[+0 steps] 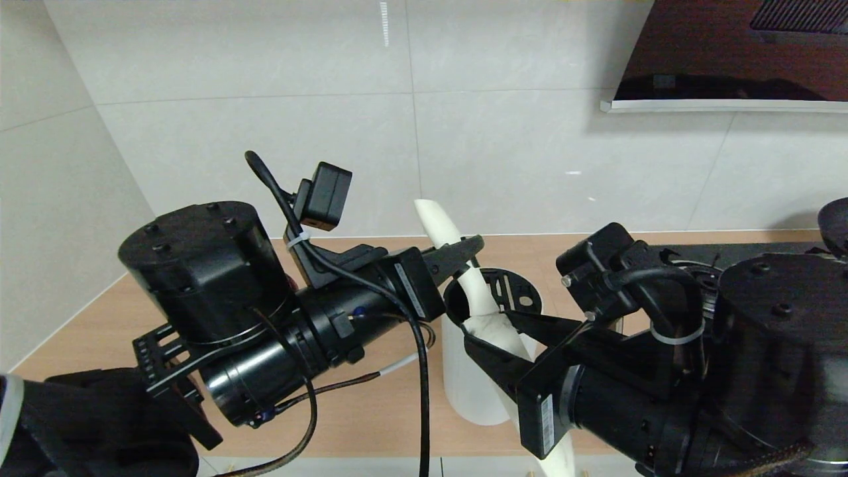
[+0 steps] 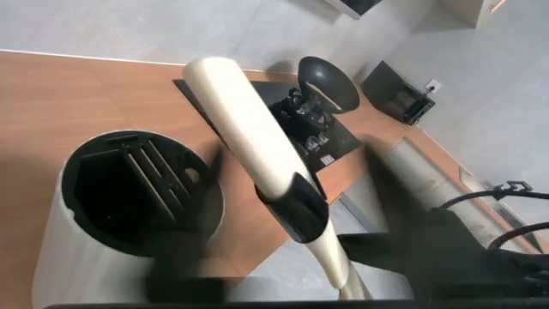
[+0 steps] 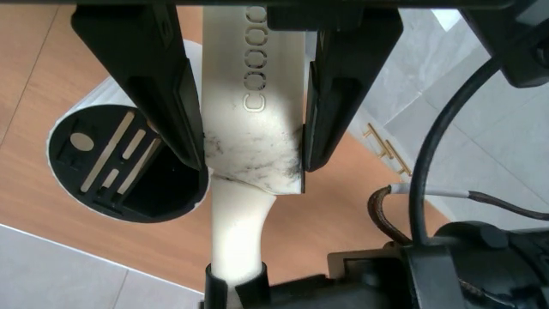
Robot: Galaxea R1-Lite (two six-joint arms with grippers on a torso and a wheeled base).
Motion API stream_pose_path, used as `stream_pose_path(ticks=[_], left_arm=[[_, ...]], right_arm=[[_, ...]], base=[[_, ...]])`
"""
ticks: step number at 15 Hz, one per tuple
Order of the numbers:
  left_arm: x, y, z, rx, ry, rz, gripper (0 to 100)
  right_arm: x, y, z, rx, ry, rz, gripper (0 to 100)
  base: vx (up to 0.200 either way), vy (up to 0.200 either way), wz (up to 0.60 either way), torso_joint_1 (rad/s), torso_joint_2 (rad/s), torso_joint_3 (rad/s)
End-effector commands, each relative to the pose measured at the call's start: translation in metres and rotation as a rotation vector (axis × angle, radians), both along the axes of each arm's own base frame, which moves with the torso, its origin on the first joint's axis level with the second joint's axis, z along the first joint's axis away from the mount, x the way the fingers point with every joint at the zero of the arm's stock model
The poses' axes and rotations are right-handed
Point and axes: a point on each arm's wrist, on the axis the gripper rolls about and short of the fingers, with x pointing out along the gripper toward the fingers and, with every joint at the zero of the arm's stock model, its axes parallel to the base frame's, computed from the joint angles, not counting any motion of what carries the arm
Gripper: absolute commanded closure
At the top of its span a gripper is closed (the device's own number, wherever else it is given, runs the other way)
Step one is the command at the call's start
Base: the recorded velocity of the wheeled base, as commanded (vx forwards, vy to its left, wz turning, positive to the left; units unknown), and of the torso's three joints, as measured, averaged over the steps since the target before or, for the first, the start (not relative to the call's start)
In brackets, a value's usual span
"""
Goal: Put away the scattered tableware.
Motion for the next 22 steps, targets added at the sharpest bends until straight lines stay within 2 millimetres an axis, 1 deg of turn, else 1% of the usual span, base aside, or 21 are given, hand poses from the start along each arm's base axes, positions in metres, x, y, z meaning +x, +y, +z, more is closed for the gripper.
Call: stream_pose_path(ticks=[1, 14, 15, 20, 22], left_arm=[[0.0, 0.001, -0.001, 0.003, 0.003, 0.003, 100], [0.002, 0.003, -0.001, 0.004, 0.004, 0.012, 100], [0.002, 0.003, -0.001, 0.004, 0.004, 0.012, 100], [0.004, 0.005, 0.0, 0.002, 0.002, 0.02, 100], [0.006, 0.011, 0.005, -0.006, -0.017, 0.042, 100]], right_arm=[[0.0, 0.0, 0.001, 0.005, -0.004, -0.001, 100], [0.0, 0.0, 0.001, 0.014, -0.01, -0.006, 100], [0.0, 0.001, 0.001, 0.013, -0.009, -0.006, 0], [-0.001, -0.001, 0.001, 0.007, -0.012, -0.005, 0], [-0.003, -0.009, 0.01, 0.032, -0.029, -0.025, 0]], base=[[0.0, 0.0, 0.0, 0.0, 0.0, 0.0], [0.0, 0.0, 0.0, 0.0, 0.0, 0.0], [0.0, 0.0, 0.0, 0.0, 0.0, 0.0], [0.0, 0.0, 0.0, 0.0, 0.0, 0.0], [0.0, 0.0, 0.0, 0.0, 0.0, 0.0]])
